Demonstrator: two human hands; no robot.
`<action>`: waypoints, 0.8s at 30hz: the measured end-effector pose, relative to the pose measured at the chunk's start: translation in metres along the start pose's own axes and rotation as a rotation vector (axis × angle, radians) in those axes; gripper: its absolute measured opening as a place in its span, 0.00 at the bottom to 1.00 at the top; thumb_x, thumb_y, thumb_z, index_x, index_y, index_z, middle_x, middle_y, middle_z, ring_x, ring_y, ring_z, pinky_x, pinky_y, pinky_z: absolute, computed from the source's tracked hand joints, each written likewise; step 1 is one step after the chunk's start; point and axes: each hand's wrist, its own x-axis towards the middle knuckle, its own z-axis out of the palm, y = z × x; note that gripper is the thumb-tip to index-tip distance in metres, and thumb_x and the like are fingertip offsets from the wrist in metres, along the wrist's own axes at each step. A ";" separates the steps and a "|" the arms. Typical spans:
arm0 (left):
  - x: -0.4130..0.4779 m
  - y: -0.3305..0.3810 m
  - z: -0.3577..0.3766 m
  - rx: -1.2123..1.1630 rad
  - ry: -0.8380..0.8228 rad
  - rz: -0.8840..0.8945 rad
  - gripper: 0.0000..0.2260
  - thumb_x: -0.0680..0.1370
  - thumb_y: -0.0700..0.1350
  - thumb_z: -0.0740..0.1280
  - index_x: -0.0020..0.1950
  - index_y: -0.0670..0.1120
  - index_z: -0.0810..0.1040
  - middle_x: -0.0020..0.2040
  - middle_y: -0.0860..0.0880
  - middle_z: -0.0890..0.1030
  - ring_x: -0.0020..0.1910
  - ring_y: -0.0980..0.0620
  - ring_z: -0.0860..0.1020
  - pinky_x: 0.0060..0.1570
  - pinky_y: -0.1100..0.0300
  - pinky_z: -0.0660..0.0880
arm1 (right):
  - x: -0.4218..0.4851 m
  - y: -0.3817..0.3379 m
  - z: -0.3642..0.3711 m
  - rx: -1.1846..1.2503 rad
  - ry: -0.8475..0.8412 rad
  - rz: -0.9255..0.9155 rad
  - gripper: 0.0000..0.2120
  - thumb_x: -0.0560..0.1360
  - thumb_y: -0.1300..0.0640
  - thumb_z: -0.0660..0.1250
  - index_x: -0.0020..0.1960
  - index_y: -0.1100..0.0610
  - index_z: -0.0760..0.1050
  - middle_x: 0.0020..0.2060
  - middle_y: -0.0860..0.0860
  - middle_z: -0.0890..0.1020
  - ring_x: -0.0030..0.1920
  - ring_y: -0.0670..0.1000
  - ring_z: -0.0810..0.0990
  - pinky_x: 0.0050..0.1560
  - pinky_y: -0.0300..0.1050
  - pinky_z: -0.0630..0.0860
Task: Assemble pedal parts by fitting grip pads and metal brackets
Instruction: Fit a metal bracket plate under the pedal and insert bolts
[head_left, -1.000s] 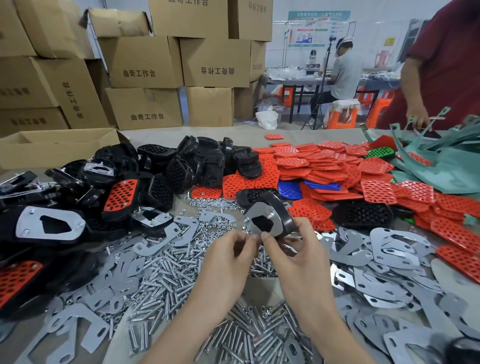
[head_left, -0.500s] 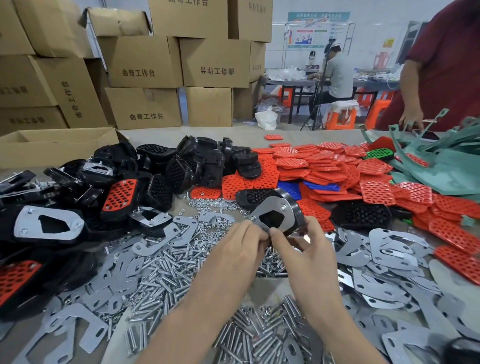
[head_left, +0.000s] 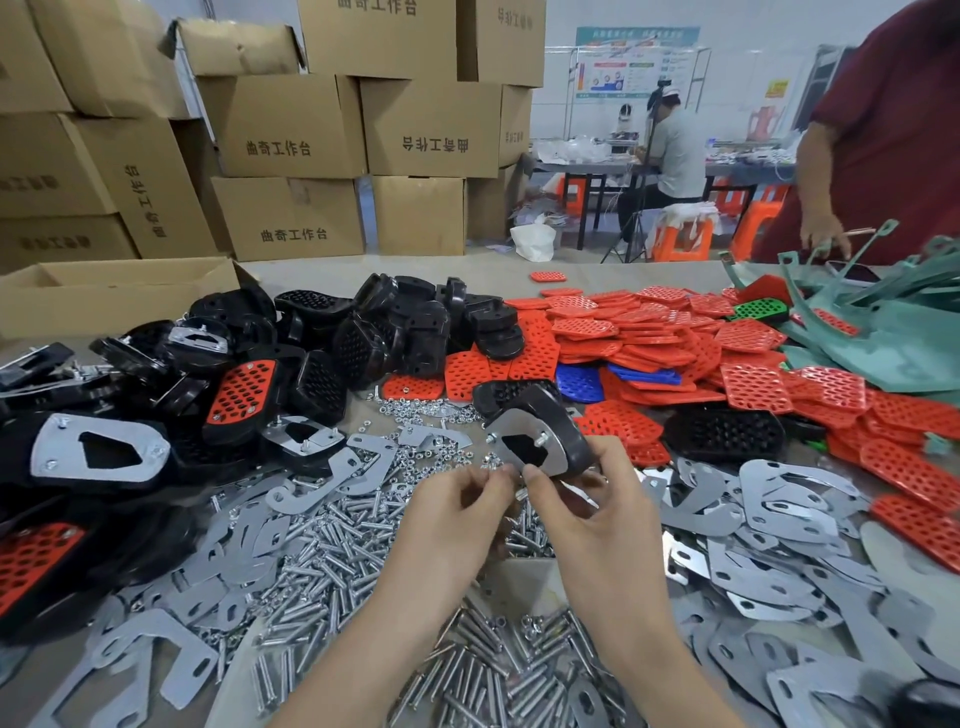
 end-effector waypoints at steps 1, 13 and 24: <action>0.000 0.000 0.000 -0.058 -0.012 -0.055 0.16 0.81 0.49 0.66 0.41 0.38 0.80 0.29 0.49 0.77 0.27 0.52 0.74 0.32 0.56 0.70 | 0.000 0.000 0.000 -0.004 -0.004 -0.010 0.11 0.76 0.55 0.75 0.49 0.41 0.76 0.46 0.46 0.85 0.50 0.49 0.84 0.54 0.54 0.81; -0.008 -0.002 0.000 0.166 0.028 0.261 0.08 0.82 0.49 0.66 0.43 0.50 0.78 0.33 0.57 0.78 0.30 0.61 0.73 0.33 0.66 0.70 | 0.001 -0.001 -0.003 0.063 -0.025 -0.011 0.13 0.77 0.59 0.75 0.48 0.41 0.77 0.47 0.45 0.86 0.51 0.47 0.85 0.52 0.42 0.81; 0.003 -0.010 -0.005 0.894 0.132 0.972 0.03 0.81 0.45 0.64 0.50 0.46 0.74 0.45 0.54 0.73 0.44 0.56 0.72 0.45 0.62 0.75 | 0.006 0.001 -0.009 0.139 -0.037 0.010 0.15 0.78 0.63 0.73 0.47 0.42 0.78 0.46 0.44 0.87 0.47 0.44 0.86 0.46 0.33 0.78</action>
